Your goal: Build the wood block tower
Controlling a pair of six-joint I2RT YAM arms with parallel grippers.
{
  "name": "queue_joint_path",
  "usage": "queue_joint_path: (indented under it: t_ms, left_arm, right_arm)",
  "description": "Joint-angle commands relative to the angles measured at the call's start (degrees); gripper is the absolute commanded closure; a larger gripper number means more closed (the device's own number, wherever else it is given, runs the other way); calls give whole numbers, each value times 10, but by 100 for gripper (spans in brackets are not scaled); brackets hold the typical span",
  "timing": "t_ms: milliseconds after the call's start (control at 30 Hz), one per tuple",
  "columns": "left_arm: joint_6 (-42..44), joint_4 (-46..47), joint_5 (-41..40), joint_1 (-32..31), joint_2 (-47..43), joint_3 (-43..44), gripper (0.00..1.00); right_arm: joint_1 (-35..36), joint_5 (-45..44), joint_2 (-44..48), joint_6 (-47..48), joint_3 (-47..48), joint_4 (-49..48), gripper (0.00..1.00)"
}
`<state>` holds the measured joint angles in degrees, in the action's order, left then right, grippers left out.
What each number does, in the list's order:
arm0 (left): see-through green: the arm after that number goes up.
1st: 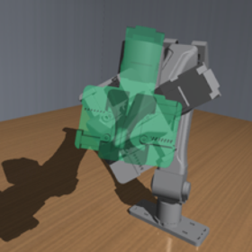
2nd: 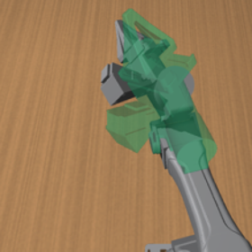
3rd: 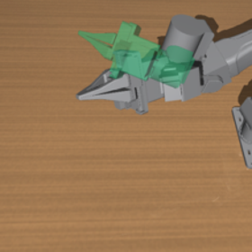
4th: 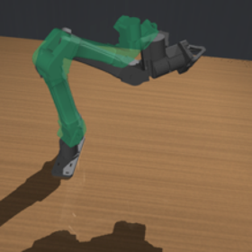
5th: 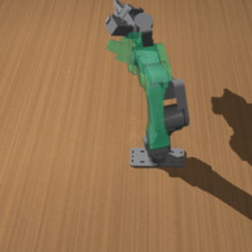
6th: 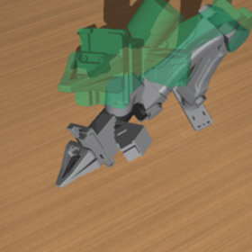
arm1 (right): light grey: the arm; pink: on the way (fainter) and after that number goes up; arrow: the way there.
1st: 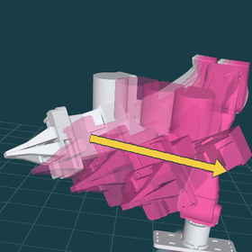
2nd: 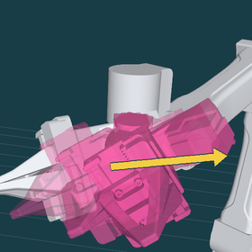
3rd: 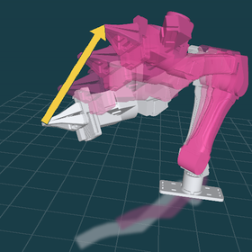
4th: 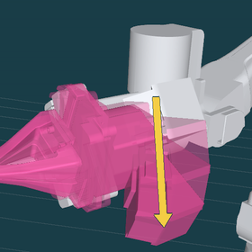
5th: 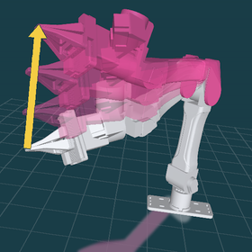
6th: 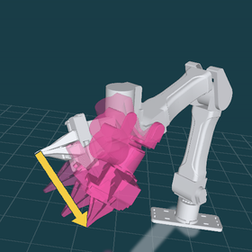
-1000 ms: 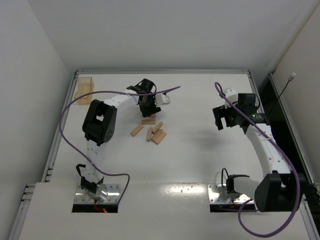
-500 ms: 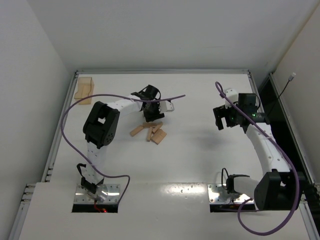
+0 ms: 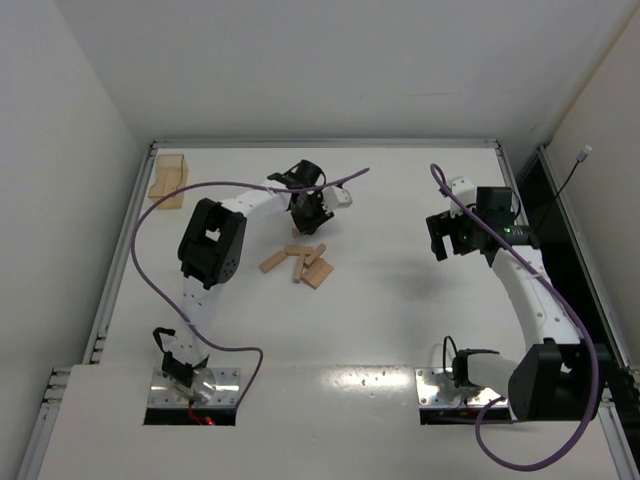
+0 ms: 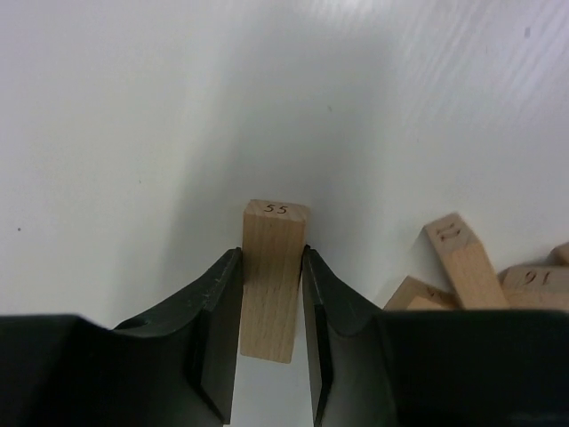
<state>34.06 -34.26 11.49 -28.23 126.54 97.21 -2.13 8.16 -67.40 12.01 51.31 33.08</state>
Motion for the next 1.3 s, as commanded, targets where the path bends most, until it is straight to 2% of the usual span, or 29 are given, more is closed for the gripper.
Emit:
queue_joint_path:
  t_ms: [0,100,167,200,233,333,500,567,800,1267]
  left_arm:
    - [-121,-35,58,12,32,41,100]
    - [-256,-28,68,17,29,57,100]
    - [-374,-8,16,5,11,45,100]
    - [-409,8,-15,-3,-1,37,100]
    - [-441,17,-81,-11,-15,16,100]
    - [-566,45,-159,-31,-64,-16,100]
    - [-690,39,-143,-31,-81,-22,100]
    - [-711,29,-143,-36,-58,-1,100]
    - [-738,17,-225,-49,-23,39,100]
    - [-734,24,-266,-66,46,70,100]
  right_arm:
    - [-2,13,10,-4,0,-11,14]
    - [-2,13,10,-4,0,-11,14]
    - [-2,13,10,-4,0,-11,14]
    - [-2,13,10,-4,0,-11,14]
    - [-2,13,10,-4,0,-11,14]
    - [-2,19,16,-9,0,-11,14]
    - [-2,24,16,-21,-5,-16,14]
    - [-2,24,16,-21,-5,-16,14]
    - [-2,24,16,-21,-10,-16,14]
    - [-12,29,10,-26,-10,-16,13]
